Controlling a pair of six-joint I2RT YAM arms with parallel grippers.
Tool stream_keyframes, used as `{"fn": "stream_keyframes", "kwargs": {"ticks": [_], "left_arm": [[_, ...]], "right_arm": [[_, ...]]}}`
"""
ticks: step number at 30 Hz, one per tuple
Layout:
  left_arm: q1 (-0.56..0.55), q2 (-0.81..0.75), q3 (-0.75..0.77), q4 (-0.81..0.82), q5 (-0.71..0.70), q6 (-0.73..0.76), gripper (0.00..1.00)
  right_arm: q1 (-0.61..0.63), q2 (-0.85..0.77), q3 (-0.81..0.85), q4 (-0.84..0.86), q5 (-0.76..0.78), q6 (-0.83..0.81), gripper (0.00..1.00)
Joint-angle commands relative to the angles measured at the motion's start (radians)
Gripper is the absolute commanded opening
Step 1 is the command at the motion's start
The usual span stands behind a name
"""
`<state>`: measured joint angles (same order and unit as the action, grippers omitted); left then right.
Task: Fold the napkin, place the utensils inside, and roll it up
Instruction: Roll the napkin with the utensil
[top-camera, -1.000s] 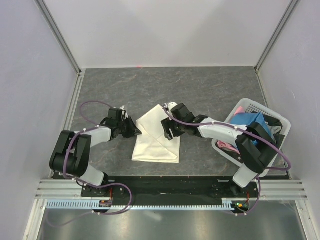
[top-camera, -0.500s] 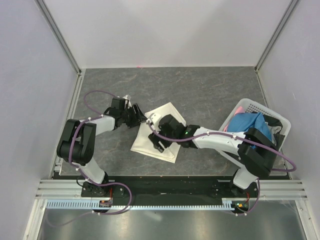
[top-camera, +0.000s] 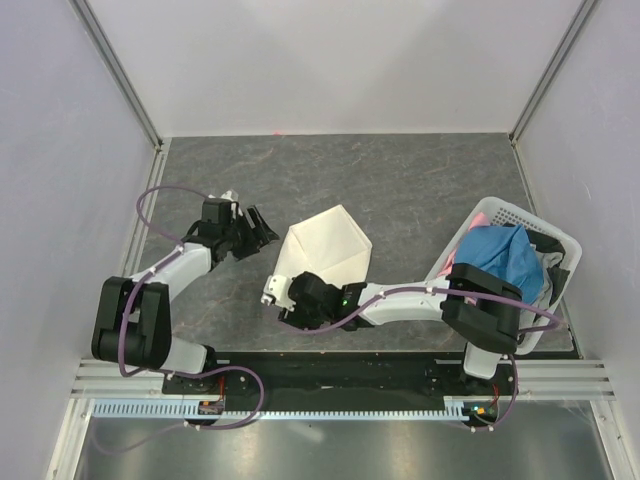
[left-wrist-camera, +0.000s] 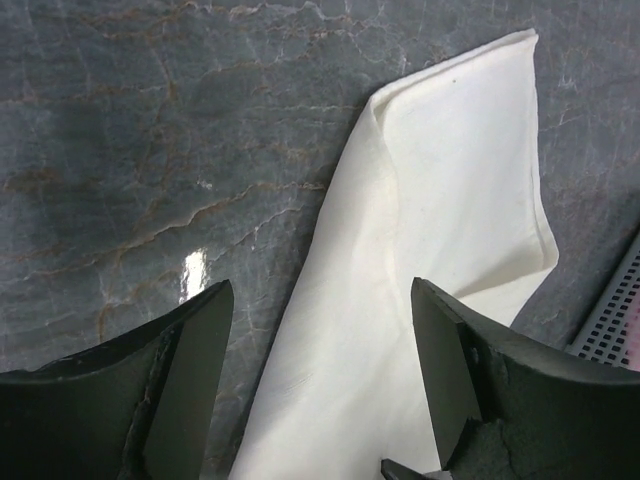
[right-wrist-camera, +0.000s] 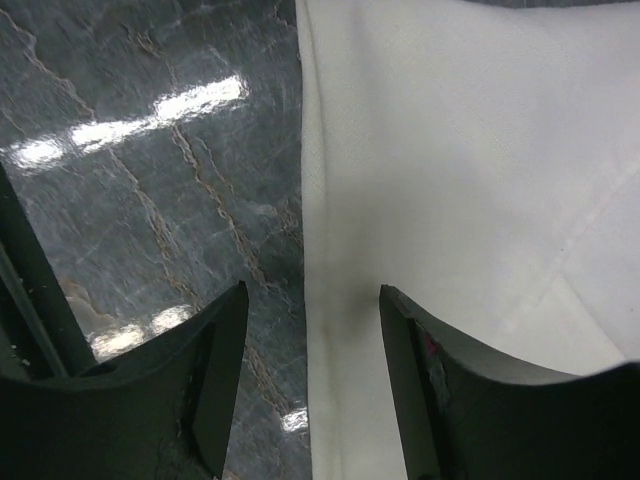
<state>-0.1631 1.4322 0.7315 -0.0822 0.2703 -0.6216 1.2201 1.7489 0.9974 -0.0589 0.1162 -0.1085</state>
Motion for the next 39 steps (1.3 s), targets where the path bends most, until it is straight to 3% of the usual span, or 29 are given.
{"fn": "stream_keyframes", "kwargs": {"ticks": [1,5,18,22,29,39], "left_arm": [[0.008,-0.045,-0.038,-0.024,-0.013,0.008,0.79],[0.008,-0.076,-0.053,-0.021,-0.016,0.011,0.79],[0.01,-0.124,-0.104,-0.005,-0.008,0.017,0.8],[0.011,-0.193,-0.141,0.018,0.007,0.029,0.8],[0.008,-0.259,-0.205,0.045,0.065,0.042,0.79],[0.007,-0.302,-0.313,0.078,0.112,0.025,0.76]], "right_arm": [[0.009,0.032,0.038,0.051,0.071,-0.077,0.62],[0.01,0.066,0.05,0.051,0.105,-0.109,0.57],[0.007,0.155,0.072,-0.055,0.033,-0.148,0.14],[-0.036,0.15,0.093,-0.088,-0.119,-0.1,0.0],[-0.209,0.179,0.135,-0.105,-0.631,-0.01,0.0],[-0.399,0.296,0.126,0.043,-1.021,0.165,0.0]]}}
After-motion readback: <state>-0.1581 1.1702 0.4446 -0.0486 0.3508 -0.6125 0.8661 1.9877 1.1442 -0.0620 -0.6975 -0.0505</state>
